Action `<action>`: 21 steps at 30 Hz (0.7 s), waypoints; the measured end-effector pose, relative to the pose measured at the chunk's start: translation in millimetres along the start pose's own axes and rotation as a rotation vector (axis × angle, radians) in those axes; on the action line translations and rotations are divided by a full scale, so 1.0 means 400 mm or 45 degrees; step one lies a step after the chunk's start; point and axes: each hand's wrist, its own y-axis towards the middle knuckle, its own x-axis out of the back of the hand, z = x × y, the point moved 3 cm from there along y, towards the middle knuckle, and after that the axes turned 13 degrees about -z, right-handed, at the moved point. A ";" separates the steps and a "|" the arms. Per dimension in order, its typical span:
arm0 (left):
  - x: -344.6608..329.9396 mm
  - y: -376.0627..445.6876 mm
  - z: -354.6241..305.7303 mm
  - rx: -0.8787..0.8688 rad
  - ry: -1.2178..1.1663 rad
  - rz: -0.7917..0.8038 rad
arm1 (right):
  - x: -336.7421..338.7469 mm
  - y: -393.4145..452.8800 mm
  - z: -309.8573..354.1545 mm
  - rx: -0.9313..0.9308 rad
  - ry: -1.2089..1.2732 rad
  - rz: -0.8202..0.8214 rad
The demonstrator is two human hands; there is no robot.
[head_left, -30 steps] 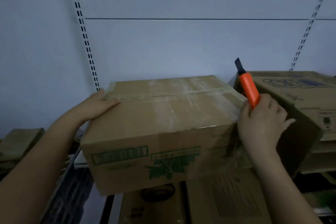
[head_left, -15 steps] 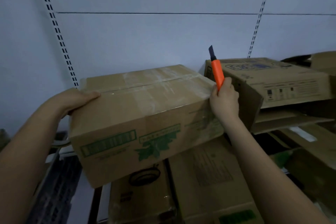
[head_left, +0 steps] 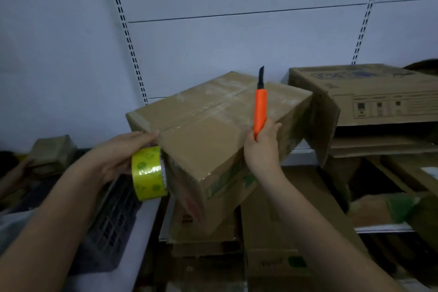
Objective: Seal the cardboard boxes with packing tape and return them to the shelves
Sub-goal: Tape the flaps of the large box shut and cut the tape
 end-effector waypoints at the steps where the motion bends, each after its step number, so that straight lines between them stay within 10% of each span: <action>1: -0.012 -0.015 0.009 -0.017 -0.070 0.034 | 0.006 -0.012 0.004 0.003 -0.024 0.025; 9: -0.043 -0.079 0.054 0.097 -0.442 0.047 | 0.073 0.009 0.046 0.119 -0.261 0.063; 21: -0.284 -0.219 0.060 -0.130 -0.117 -0.110 | 0.199 0.176 0.032 -0.054 -0.114 0.093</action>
